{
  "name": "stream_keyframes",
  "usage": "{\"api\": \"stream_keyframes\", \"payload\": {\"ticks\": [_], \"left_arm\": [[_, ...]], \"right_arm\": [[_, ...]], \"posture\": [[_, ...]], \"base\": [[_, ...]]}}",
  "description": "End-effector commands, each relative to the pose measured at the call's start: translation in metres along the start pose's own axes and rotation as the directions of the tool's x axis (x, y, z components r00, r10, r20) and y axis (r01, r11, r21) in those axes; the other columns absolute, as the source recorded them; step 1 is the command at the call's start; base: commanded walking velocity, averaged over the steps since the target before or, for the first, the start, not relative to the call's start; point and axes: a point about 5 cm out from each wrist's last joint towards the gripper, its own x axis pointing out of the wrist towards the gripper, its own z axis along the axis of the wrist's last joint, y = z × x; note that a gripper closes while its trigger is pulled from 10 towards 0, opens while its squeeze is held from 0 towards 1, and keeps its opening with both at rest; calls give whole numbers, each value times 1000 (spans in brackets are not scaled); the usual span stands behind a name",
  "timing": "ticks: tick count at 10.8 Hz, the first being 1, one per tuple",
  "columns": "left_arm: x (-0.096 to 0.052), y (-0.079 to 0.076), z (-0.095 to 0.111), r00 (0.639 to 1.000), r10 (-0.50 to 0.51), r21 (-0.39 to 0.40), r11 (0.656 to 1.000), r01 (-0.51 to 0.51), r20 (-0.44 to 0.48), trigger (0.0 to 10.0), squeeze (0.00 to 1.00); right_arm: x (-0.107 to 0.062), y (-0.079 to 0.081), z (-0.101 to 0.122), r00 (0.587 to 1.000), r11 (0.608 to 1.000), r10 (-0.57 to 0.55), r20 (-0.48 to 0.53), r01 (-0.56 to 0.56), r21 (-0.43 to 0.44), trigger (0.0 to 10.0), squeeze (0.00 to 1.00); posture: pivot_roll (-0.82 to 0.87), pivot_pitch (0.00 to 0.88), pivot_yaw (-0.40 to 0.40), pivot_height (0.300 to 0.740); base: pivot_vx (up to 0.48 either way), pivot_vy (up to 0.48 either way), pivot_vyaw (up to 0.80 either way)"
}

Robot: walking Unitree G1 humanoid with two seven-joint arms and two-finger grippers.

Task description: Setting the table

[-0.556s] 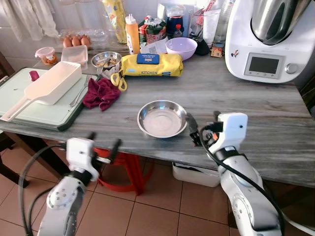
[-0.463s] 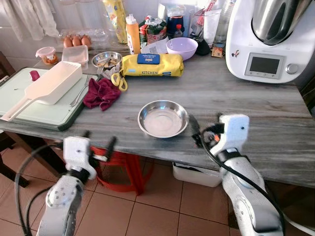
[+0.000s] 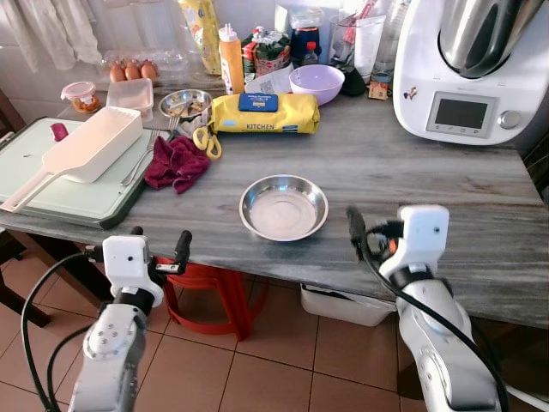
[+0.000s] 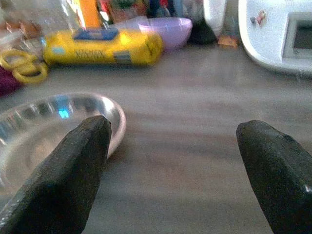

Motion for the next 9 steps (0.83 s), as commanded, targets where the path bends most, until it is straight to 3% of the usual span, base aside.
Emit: {"api": "stream_keyframes", "payload": {"ticks": [1,4,9], "left_arm": [[-3,-1,-2,1000,11,-3,1000,-11,-7,10000,0],[-5,-15,-8,1000,-7,-31,999,6,-25,10000,0],[-5,-18,-8,1000,1,-46,999,-2,-31,10000,0]], "right_arm": [[-3,-1,5,999,1000,-7,36,8,-17,10000,0],[-1,1,0,1000,1000,-21,17,21,10,10000,0],[1,1,2,999,1000,-16,32,15,6,10000,0]], "posture": [[-17,78,50,740],[-18,72,48,740],[-16,63,49,740]], "base": [[0,0,0],[0,0,0],[0,0,-749]]}}
